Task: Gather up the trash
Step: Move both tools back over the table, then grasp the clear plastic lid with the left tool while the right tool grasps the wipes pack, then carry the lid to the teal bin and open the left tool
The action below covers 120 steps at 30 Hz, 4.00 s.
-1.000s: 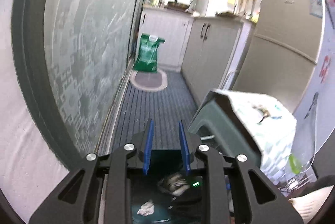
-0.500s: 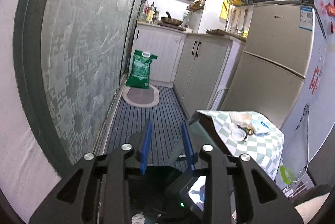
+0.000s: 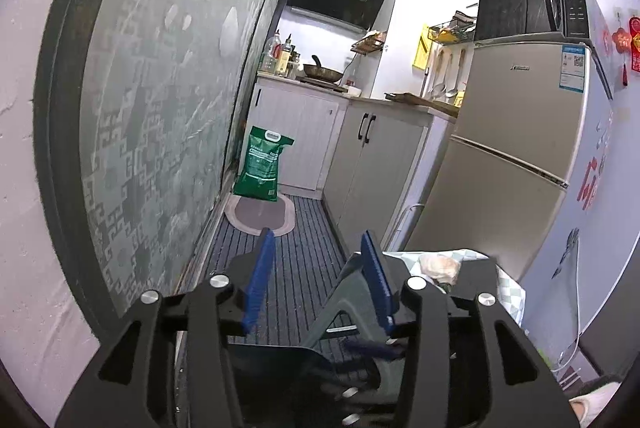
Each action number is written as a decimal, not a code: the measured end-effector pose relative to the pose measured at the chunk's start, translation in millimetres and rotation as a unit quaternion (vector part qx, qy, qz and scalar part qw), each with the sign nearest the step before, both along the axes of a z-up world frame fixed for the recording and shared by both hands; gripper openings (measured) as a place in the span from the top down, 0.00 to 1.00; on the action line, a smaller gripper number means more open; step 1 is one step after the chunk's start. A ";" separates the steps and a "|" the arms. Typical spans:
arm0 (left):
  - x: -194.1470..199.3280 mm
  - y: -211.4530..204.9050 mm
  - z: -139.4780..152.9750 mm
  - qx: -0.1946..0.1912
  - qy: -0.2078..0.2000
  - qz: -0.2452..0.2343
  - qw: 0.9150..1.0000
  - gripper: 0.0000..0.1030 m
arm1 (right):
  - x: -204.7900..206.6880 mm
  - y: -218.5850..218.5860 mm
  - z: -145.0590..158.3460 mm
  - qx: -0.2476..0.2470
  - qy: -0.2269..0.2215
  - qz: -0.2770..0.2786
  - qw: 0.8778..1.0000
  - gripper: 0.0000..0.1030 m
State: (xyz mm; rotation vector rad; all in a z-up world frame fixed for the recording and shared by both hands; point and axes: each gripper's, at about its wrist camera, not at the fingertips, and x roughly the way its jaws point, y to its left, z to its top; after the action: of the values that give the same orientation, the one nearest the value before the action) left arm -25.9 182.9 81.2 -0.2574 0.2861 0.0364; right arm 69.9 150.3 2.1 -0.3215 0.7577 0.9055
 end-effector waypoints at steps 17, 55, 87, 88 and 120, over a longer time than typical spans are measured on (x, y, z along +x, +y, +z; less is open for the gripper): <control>55.4 -64.7 -30.3 -0.015 0.070 -0.076 0.995 0.47 | 60.1 -152.2 50.8 0.054 -0.051 -0.151 0.986 0.55; 172.3 -156.6 -94.5 -0.025 0.188 -0.087 0.978 0.42 | 87.8 -293.4 7.7 0.080 0.016 -0.236 0.968 0.50; 150.9 -144.1 -84.4 -0.034 0.163 -0.113 0.980 0.59 | 108.9 -244.3 -18.8 0.006 -0.052 -0.297 0.953 0.18; 149.9 -142.0 -83.7 -0.035 0.162 -0.113 0.980 0.59 | 110.1 -243.2 -19.3 0.005 -0.053 -0.300 0.953 0.18; 113.1 -83.4 -76.1 -0.030 0.147 -0.091 0.985 0.59 | 119.5 -229.5 3.4 -0.014 -0.092 -0.338 0.937 0.29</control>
State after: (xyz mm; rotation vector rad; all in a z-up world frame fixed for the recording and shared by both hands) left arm 87.2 99.5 5.2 -0.2848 0.6037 -0.1155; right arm 189.4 -79.2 5.5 -0.1461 0.6426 0.2104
